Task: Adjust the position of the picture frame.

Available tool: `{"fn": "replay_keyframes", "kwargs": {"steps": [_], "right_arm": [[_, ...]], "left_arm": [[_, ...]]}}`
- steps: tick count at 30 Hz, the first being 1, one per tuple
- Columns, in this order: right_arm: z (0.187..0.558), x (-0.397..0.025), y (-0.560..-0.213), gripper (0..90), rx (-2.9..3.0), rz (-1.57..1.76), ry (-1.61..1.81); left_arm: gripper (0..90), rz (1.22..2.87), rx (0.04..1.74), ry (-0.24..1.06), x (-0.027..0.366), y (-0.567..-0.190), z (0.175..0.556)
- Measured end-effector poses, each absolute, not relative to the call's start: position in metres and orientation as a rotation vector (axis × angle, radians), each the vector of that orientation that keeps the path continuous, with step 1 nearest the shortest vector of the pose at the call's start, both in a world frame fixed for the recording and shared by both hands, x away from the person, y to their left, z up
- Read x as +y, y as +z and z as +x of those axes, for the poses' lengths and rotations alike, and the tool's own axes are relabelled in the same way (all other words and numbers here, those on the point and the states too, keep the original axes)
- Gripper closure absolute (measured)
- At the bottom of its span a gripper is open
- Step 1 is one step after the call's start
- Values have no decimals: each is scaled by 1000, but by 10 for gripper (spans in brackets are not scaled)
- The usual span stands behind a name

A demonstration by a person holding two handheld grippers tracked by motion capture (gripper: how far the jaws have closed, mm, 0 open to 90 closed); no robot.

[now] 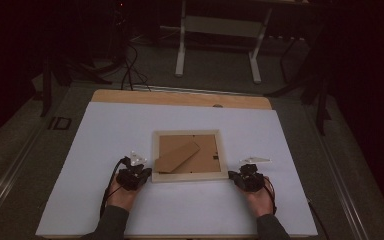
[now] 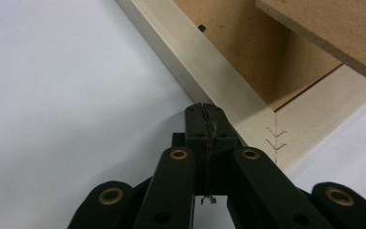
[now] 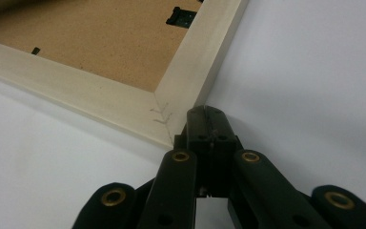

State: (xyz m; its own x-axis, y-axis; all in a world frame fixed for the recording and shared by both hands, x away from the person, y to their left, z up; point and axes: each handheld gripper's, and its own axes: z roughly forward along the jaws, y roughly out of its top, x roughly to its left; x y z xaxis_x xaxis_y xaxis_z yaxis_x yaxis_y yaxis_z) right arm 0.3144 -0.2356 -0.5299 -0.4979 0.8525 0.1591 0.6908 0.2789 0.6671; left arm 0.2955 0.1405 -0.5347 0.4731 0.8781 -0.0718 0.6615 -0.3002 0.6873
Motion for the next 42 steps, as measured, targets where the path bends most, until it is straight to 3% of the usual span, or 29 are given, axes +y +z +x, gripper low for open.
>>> {"fn": "replay_keyframes", "kwargs": {"steps": [32, 42], "right_arm": [[314, -233, -531, 900, 2313, 1423, 1054], [315, -236, -525, 792, 2297, 1381, 1088]], "left_arm": [[879, 2025, 1297, 450, 144, -536, 304], [819, 2012, 1292, 450, 147, -536, 305]]}}
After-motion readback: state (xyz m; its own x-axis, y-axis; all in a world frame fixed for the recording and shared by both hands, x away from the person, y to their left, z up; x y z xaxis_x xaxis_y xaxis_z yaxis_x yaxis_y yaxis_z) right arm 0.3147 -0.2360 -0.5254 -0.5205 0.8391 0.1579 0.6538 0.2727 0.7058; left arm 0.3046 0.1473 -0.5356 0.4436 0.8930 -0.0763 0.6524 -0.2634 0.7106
